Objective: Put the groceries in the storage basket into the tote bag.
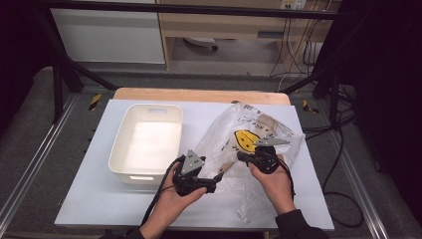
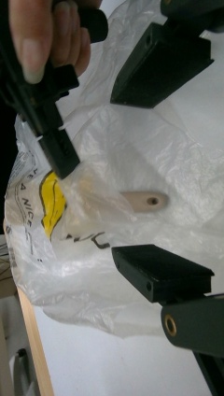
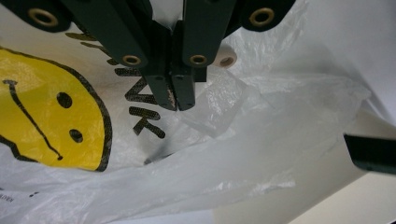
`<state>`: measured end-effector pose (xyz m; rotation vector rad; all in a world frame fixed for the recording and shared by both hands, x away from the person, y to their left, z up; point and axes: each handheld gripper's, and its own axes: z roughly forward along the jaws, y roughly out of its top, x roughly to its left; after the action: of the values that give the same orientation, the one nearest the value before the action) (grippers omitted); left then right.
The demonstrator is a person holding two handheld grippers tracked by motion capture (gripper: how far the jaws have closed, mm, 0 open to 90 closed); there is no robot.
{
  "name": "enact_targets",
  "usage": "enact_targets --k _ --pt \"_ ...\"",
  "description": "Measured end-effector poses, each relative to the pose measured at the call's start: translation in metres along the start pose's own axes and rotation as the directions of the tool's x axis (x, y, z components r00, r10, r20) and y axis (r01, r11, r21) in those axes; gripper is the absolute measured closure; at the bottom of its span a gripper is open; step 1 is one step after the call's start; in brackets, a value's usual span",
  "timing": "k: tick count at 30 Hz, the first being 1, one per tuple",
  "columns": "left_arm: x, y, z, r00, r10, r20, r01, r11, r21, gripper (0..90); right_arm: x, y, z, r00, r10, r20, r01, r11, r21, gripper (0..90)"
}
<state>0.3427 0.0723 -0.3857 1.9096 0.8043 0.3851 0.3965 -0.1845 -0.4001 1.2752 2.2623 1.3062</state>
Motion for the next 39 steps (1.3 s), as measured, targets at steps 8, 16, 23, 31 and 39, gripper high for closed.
enact_targets --k 8,16,23,31,39 --pt "0.019 0.013 -0.023 0.9985 -0.033 -0.043 0.032 0.9991 -0.03 16.2 -0.001 -0.011 0.002 0.9999 0.004 -0.015 -0.003 0.999 0.038 90.0" --pt "0.042 0.018 -0.042 0.9938 -0.081 -0.076 0.079 0.9965 -0.028 11.8 0.003 -0.022 0.001 0.9997 -0.012 -0.022 0.013 0.997 0.079 90.0" --pt "0.057 0.018 -0.061 0.9868 -0.088 -0.136 0.081 0.9953 -0.053 9.8 0.009 -0.031 0.002 0.9994 -0.035 -0.006 0.036 0.993 0.112 90.0" --pt "0.08 0.013 -0.071 0.9711 -0.12 -0.206 0.113 0.9925 -0.047 8.6 0.013 -0.032 0.006 0.9968 -0.079 -0.011 0.08 0.988 0.135 89.4" --pt "0.09 0.008 -0.077 0.9612 -0.131 -0.243 0.123 0.9912 -0.05 8.5 0.017 -0.035 0.011 0.9945 -0.102 -0.026 0.104 0.982 0.156 87.3"
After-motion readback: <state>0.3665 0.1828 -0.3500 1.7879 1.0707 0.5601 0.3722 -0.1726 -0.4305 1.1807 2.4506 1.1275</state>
